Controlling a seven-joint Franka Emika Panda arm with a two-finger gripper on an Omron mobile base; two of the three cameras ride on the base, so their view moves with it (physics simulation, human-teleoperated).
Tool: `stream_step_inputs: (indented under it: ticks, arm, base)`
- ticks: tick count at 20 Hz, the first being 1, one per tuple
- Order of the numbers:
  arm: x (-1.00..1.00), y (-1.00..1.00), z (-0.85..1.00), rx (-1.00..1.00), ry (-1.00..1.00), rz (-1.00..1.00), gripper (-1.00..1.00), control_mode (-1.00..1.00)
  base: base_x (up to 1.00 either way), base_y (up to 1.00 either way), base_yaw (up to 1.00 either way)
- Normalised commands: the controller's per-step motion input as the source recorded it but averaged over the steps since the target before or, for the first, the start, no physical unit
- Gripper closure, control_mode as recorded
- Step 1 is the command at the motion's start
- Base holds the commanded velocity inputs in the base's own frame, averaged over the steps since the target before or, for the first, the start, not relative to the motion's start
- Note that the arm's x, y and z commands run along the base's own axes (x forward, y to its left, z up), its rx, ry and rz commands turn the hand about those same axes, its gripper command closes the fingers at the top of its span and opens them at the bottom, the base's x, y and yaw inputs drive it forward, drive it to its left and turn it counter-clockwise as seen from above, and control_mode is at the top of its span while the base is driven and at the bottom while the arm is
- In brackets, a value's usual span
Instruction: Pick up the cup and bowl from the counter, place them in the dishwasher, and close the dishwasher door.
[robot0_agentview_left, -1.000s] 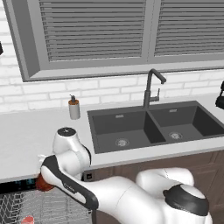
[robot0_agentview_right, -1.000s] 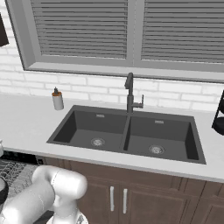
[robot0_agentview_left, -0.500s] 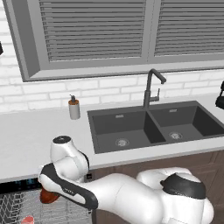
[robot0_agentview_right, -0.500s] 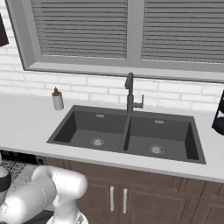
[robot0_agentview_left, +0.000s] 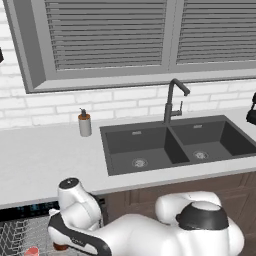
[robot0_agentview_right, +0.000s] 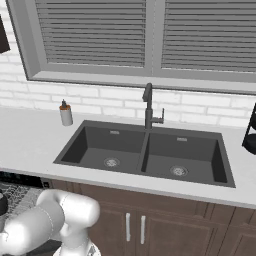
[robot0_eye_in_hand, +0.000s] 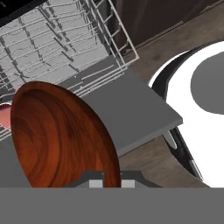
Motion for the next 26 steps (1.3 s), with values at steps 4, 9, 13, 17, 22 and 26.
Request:
stream_step_inputs:
  ticks: [4, 9, 13, 17, 22, 26]
  arm:
    - [-0.11, -0.30, -0.47, 0.00, -0.01, -0.11, 1.00, -1.00]
    - [0.00, -0.27, -0.13, 0.00, -0.06, -0.15, 1.00, -1.00]
    - [0.00, -0.09, 0.00, 0.00, -0.06, -0.16, 1.00, -1.00]
    - [0.13, 0.02, 0.00, 0.00, 0.00, -0.14, 1.00, -1.00]
    - [0.22, 0.03, 0.00, 0.00, 0.00, -0.16, 1.00, -1.00]
    - [0.13, 0.04, 0.00, 0.00, 0.00, -0.14, 1.00, -1.00]
  base:
    - [0.00, 0.00, 0.00]
    - [0.00, 0.00, 0.00]
    - [0.00, 0.00, 0.00]
    - [0.00, 0.00, 0.00]
    - [0.00, 0.00, 0.00]
    - [0.00, 0.00, 0.00]
